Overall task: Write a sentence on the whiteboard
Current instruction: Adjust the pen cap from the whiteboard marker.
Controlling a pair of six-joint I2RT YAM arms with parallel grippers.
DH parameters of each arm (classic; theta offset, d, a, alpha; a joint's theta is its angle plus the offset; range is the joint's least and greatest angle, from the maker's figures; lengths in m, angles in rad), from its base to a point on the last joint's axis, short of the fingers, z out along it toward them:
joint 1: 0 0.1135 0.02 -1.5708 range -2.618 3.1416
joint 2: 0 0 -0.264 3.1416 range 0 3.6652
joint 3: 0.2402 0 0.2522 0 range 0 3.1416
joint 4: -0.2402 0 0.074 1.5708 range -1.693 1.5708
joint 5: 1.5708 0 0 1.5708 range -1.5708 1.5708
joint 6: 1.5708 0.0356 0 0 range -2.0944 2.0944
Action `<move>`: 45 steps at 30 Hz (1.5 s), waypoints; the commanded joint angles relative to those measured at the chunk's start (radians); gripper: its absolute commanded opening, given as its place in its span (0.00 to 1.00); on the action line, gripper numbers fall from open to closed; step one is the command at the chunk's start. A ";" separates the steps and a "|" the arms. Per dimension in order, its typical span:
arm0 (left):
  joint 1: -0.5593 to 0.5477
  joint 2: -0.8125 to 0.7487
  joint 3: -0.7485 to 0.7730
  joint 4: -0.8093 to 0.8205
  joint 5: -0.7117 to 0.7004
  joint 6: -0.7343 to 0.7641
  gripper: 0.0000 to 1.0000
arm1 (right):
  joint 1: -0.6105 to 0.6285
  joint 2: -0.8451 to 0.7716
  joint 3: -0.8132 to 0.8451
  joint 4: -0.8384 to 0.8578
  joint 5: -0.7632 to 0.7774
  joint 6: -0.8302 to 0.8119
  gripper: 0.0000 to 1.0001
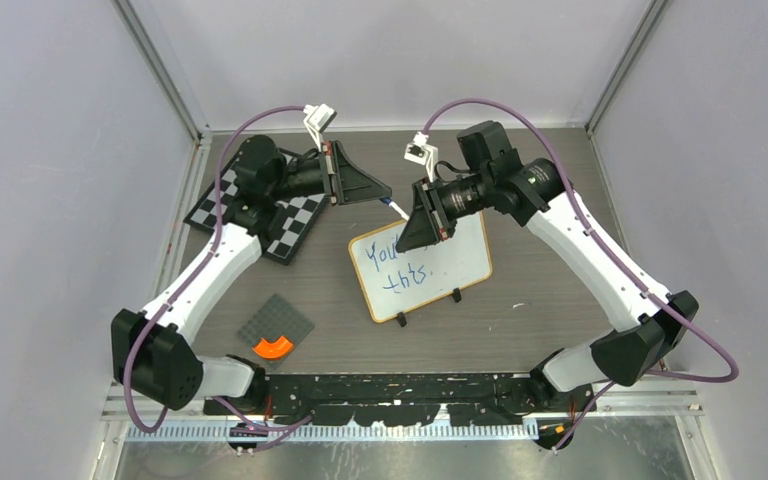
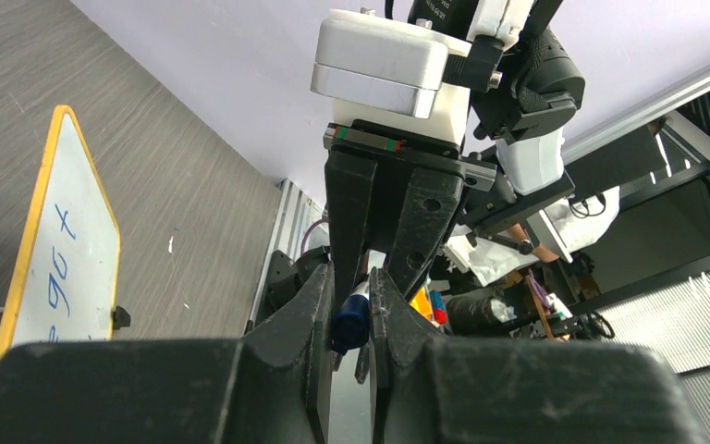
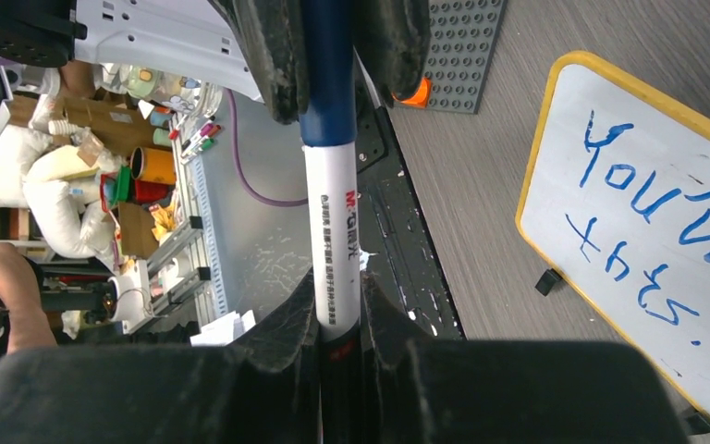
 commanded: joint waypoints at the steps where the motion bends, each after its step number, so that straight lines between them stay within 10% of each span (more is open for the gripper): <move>1: -0.091 -0.013 -0.038 -0.075 0.086 0.072 0.00 | 0.000 0.018 0.112 0.215 0.012 0.003 0.00; 11: -0.069 0.008 -0.072 0.097 0.043 -0.118 0.00 | 0.000 0.021 0.092 0.236 0.035 -0.011 0.00; 28: -0.167 0.045 -0.097 0.003 0.057 -0.035 0.00 | 0.002 0.054 0.163 0.194 0.082 -0.094 0.00; 38: 0.151 0.056 0.033 0.218 0.009 -0.241 0.01 | -0.039 -0.004 0.050 0.190 0.091 -0.070 0.00; 45: 0.213 0.064 0.120 0.256 -0.039 -0.293 0.37 | -0.042 -0.016 -0.039 0.263 0.088 0.006 0.00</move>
